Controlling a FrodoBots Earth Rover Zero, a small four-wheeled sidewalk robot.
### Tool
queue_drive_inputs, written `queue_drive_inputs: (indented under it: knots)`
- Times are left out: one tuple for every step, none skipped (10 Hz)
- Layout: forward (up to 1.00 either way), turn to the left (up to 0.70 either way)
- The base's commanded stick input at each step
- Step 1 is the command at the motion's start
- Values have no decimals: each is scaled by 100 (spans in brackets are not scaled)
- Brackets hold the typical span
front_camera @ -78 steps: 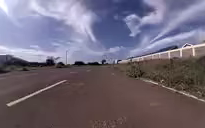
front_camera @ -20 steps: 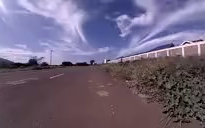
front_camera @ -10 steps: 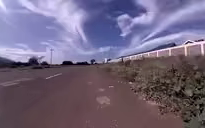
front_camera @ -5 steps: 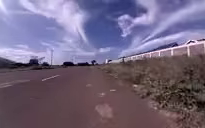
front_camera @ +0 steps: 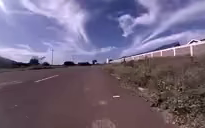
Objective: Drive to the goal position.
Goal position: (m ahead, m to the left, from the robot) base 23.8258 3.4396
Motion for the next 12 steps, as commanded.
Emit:
queue_drive_inputs:
  knots:
    - [85, 0]
    - [85, 9]
    - [85, 22]
    - [85, 34]
    - [85, 34]
    - [85, 0]
    - [85, 0]
    - [85, 0]
    - [85, 0]
    - [85, 0]
    - [85, 0]
    - [85, 0]
